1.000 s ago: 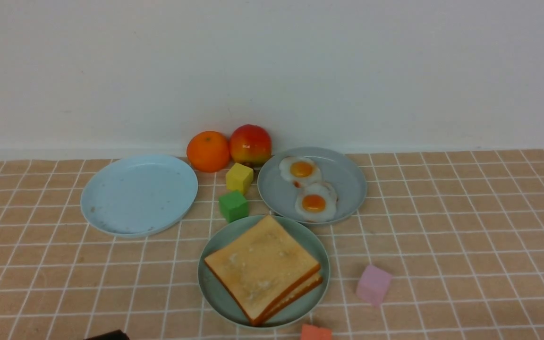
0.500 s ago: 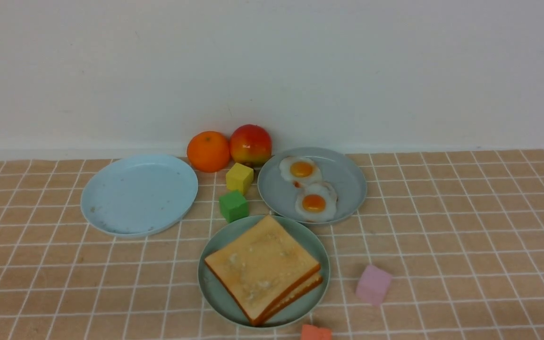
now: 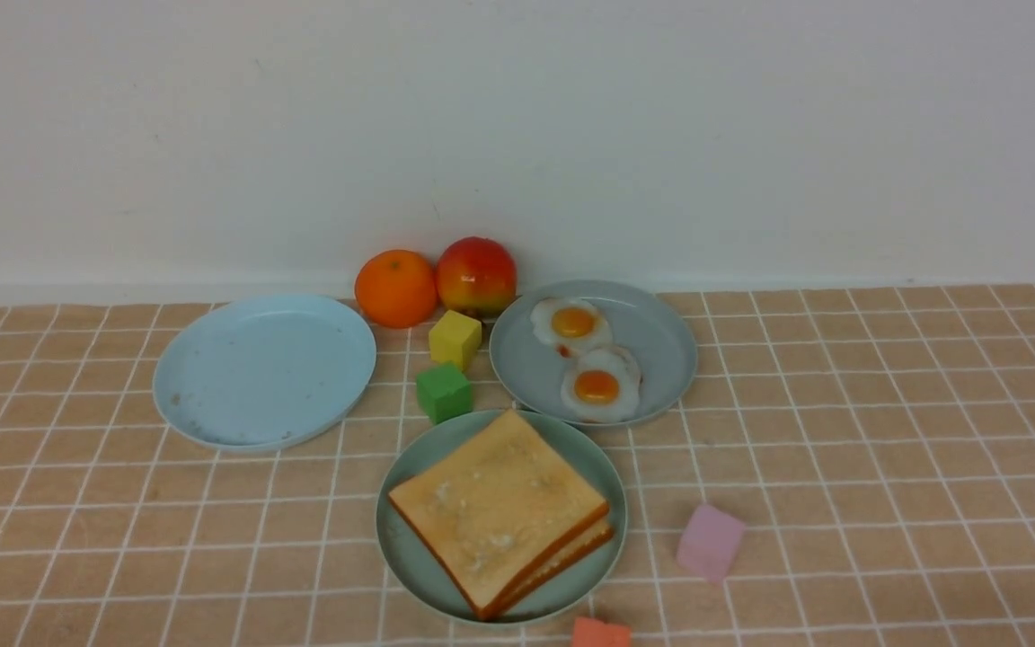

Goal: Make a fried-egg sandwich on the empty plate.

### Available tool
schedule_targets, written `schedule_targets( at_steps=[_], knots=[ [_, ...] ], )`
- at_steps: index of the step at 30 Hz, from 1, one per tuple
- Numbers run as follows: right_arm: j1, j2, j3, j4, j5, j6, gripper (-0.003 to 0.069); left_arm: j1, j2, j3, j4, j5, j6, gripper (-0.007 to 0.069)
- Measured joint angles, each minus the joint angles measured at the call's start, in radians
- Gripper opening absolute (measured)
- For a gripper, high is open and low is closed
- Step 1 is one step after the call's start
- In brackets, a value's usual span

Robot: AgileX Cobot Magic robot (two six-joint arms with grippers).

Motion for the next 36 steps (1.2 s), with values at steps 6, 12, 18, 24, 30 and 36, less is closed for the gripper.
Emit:
schedule_targets(
  at_steps=[6, 12, 18, 24, 30, 36],
  knots=[
    [0.0, 0.0, 0.0, 0.0, 0.0, 0.0, 0.0023, 0.0, 0.0, 0.0, 0.0, 0.0, 0.0, -0.0013],
    [0.0, 0.0, 0.0, 0.0, 0.0, 0.0, 0.0032, 0.0, 0.0, 0.0, 0.0, 0.0, 0.0, -0.0013],
    [0.0, 0.0, 0.0, 0.0, 0.0, 0.0, 0.0032, 0.0, 0.0, 0.0, 0.0, 0.002, 0.0, -0.0013],
    [0.0, 0.0, 0.0, 0.0, 0.0, 0.0, 0.0042, 0.0, 0.0, 0.0, 0.0, 0.002, 0.0, -0.0013],
    [0.0, 0.0, 0.0, 0.0, 0.0, 0.0, 0.0048, 0.0, 0.0, 0.0, 0.0, 0.002, 0.0, -0.0013],
    [0.0, 0.0, 0.0, 0.0, 0.0, 0.0, 0.0057, 0.0, 0.0, 0.0, 0.0, 0.002, 0.0, -0.001]
  ],
)
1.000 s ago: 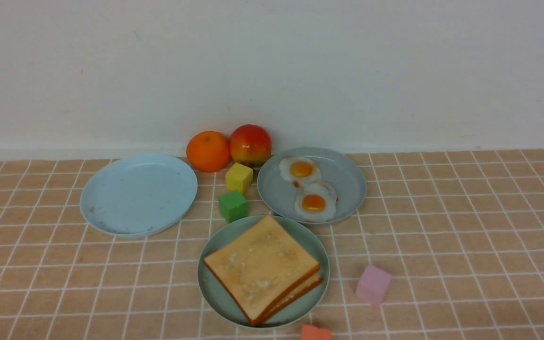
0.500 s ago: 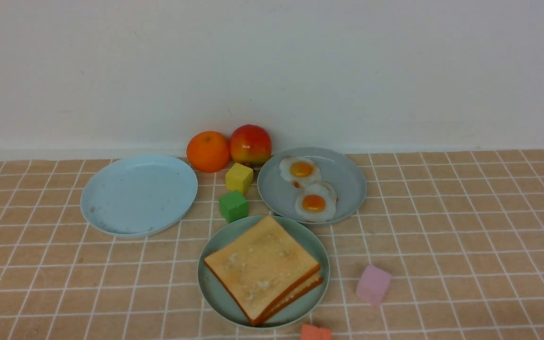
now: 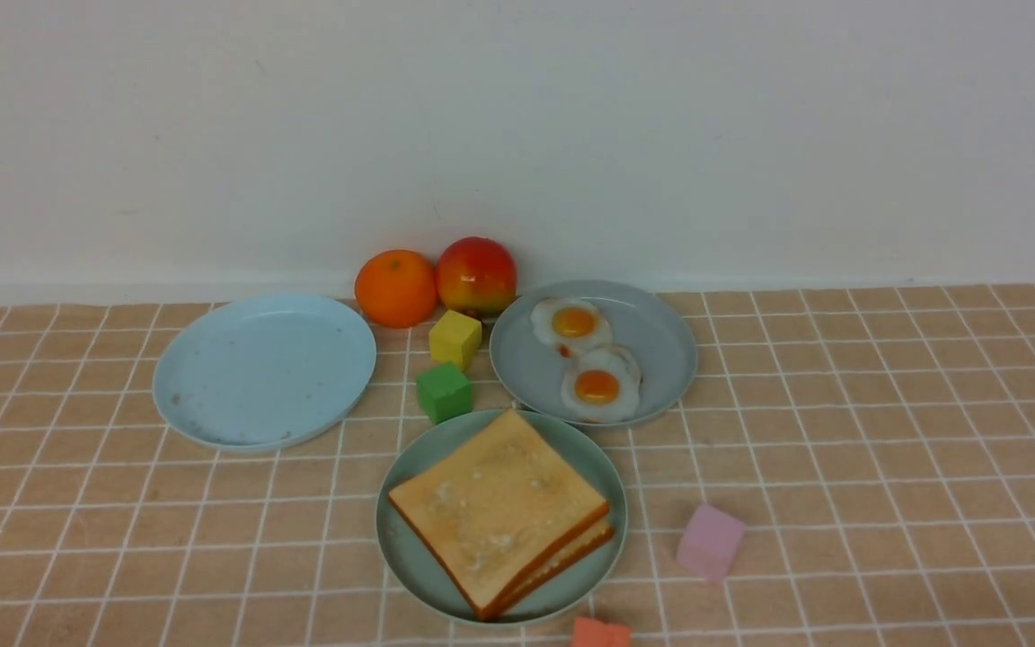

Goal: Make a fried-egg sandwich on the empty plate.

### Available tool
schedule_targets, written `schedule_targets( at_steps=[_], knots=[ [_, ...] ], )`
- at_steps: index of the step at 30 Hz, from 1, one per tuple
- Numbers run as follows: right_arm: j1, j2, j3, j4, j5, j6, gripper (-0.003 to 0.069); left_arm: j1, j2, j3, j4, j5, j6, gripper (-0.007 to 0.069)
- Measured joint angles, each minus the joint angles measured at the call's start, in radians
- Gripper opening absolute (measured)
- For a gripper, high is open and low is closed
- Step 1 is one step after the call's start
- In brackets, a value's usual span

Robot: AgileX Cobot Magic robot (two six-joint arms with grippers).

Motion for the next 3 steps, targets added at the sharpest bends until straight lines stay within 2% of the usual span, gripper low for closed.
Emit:
schedule_targets(
  at_steps=[3],
  knots=[
    [0.0, 0.0, 0.0, 0.0, 0.0, 0.0, 0.0061, 0.0, 0.0, 0.0, 0.0, 0.0, 0.0, -0.0009]
  ],
)
